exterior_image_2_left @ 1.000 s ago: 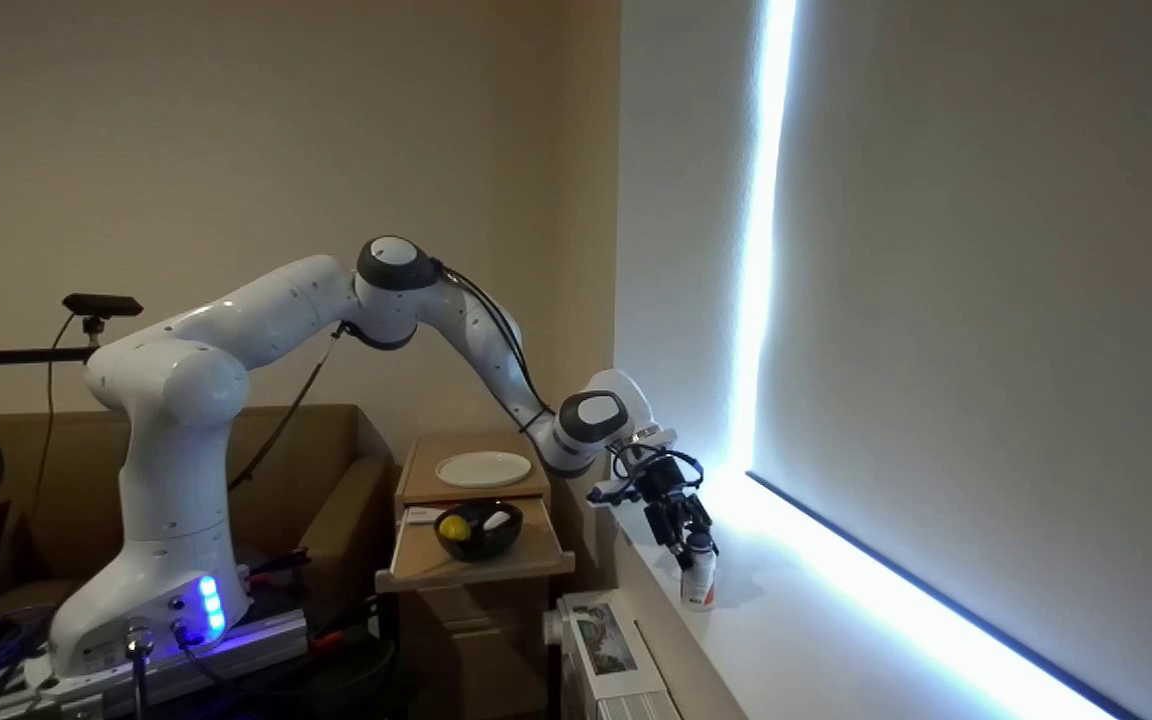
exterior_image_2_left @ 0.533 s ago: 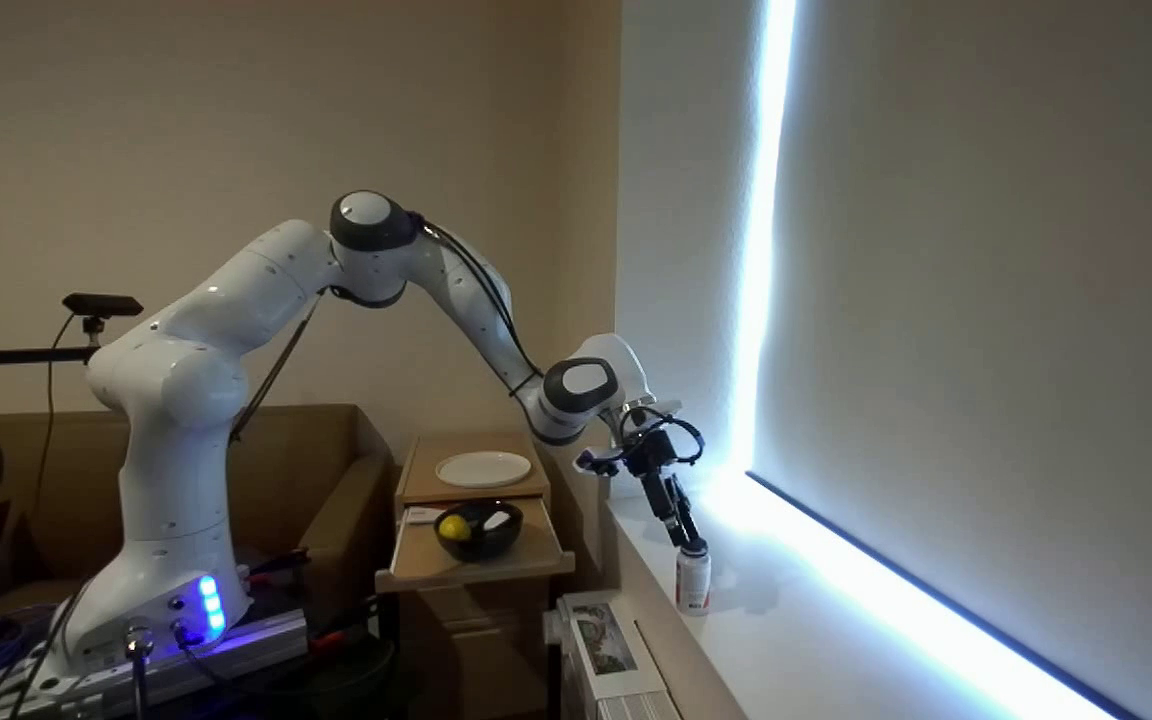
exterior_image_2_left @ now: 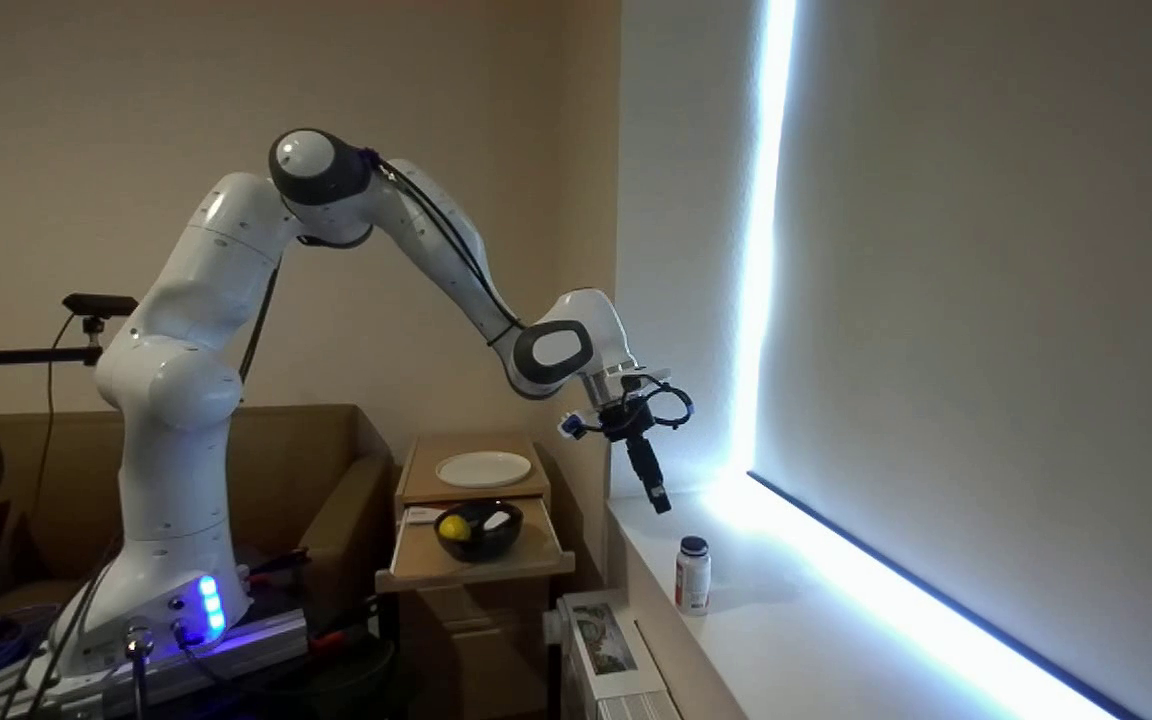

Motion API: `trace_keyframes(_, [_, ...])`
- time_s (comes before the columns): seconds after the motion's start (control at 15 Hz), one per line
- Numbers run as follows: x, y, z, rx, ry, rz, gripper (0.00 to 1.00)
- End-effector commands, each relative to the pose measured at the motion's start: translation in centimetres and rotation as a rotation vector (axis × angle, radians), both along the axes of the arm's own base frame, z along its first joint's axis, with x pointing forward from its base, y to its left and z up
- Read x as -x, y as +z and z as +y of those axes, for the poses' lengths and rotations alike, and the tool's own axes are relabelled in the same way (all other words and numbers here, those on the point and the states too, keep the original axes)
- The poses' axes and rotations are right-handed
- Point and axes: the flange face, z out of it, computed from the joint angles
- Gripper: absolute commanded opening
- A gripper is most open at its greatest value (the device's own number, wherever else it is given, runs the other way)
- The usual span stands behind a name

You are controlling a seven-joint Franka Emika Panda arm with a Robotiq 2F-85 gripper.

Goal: Move the bottle from the bowl to the windowsill then put the lemon on the plate

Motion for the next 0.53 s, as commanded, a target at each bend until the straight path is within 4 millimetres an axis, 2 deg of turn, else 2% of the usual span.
trace_keyframes(0.0, [3.6,1.7,2.6,-0.086,0.176,0.003,1.00])
trace_keyframes(0.13, [5.7,0.7,4.1,-0.085,0.281,0.064,1.00])
trace_keyframes(0.2, [6.6,0.2,3.6,-0.023,0.281,0.067,1.00])
trace_keyframes(0.27, [4.4,0.8,2.7,-0.053,0.226,0.067,1.00])
trace_keyframes(0.47, [6.3,0.1,3.1,-0.031,0.260,0.073,1.00])
